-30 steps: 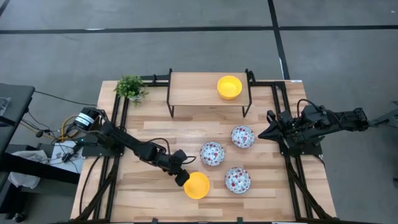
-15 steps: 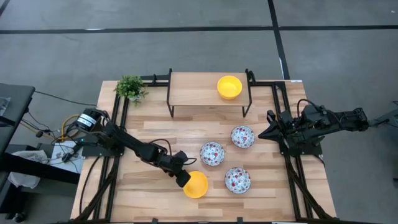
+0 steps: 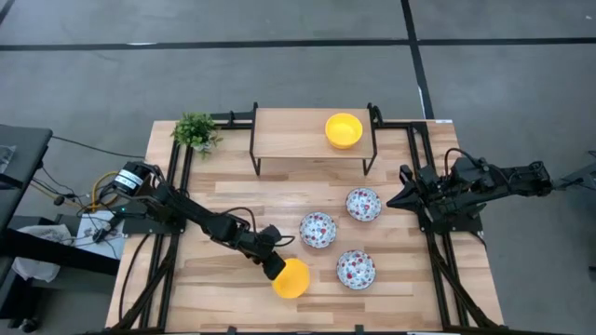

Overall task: Pick & Place Mini bowls
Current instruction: Stack the yellow bowl on the yellow bowl on the shelf

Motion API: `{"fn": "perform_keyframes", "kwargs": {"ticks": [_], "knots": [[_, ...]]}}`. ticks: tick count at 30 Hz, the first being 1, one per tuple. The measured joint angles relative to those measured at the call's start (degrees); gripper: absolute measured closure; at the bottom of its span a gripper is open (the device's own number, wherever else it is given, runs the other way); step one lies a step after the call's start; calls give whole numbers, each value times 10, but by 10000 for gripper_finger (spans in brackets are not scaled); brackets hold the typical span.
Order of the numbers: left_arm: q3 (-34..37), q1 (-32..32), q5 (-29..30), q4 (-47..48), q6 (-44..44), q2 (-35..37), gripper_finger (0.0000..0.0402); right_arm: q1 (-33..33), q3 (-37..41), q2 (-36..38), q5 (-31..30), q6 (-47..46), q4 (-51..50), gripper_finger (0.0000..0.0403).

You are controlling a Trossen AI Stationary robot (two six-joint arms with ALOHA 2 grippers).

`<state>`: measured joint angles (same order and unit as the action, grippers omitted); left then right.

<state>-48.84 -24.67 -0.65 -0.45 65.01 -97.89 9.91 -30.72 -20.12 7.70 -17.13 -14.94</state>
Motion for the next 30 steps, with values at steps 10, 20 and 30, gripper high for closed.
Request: {"fn": "perform_keyframes", "kwargs": {"ticks": [10,20,30], "knots": [[0,0,22,-12,4,18,397,0,0,0,0,-12,0,403],[-11,18,218,-13,-55,159,398,-2,0,-13,-2,-60,35,403],[-97,111,392,-13,-257,199,398,-3,-77,-85,-38,14,89,403]]}}
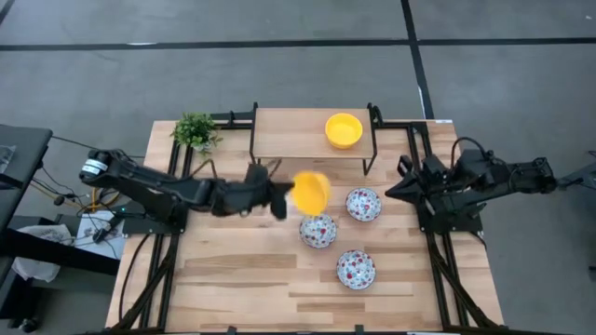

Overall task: Pick & Place Mini bowls
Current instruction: Stack the yellow bowl on the yellow bowl on the shelf

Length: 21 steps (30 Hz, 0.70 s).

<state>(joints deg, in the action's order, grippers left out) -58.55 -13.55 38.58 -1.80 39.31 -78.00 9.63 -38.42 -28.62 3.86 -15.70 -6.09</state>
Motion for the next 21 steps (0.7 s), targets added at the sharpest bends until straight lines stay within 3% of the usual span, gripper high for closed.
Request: {"fn": "perform_keyframes", "kwargs": {"ticks": [7,13,21], "knots": [[-57,92,51,-6,-148,0,399,0,-116,-110,-163,73,-82,403],[-73,167,-5,-49,-246,0,399,-3,-214,-234,-320,111,-101,403],[-73,222,-73,-79,-328,0,399,-59,-348,-400,-381,132,-147,373]]}}
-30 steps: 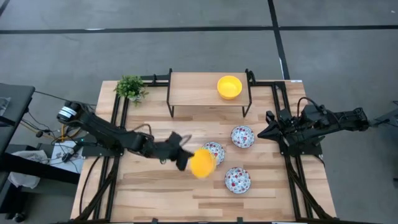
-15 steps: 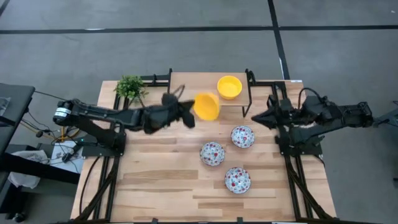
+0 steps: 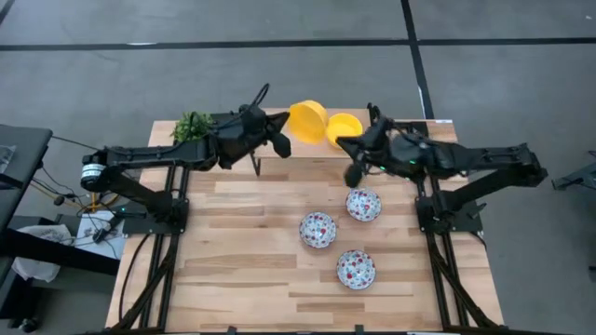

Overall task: Pick & Place Mini bowls
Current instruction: Stack the yellow bowl on the yellow bowl on the shelf

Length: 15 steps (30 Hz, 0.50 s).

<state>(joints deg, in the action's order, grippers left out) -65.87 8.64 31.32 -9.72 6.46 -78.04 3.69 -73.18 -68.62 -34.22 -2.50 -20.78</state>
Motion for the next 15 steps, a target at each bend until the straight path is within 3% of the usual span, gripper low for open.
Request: {"fn": "perform_keyframes", "kwargs": {"ticks": [7,15], "knots": [[0,13,-2,-2,-63,0,399,-30,-83,-86,0,2,-2,318],[0,21,-1,-2,-103,0,399,-40,-166,-147,-39,-18,-68,310]]}}
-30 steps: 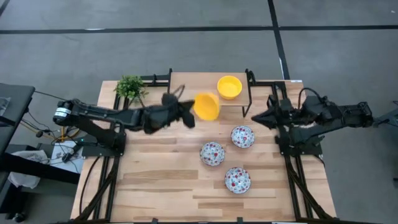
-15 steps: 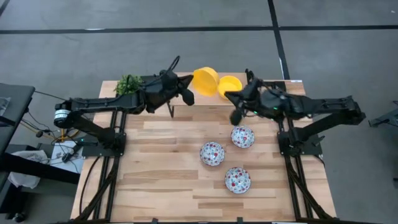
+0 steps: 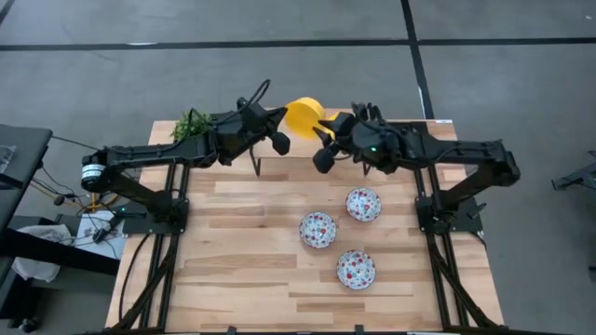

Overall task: Pick & Place Mini bowls
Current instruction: Stack the yellow bowl on the yellow bowl on the shelf

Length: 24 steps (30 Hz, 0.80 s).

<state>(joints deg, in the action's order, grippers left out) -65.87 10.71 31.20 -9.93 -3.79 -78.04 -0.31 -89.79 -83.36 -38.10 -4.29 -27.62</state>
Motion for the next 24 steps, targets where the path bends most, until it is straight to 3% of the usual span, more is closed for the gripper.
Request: {"fn": "perform_keyframes", "kwargs": {"ticks": [8,15,24], "knots": [[0,12,-1,8,-20,0,399,10,-67,-22,-14,-4,-53,310],[0,26,-25,10,-22,0,399,10,-72,-18,-37,-14,-72,310],[0,26,-27,9,-20,0,399,-30,-72,-38,-22,-43,-102,310]]}}
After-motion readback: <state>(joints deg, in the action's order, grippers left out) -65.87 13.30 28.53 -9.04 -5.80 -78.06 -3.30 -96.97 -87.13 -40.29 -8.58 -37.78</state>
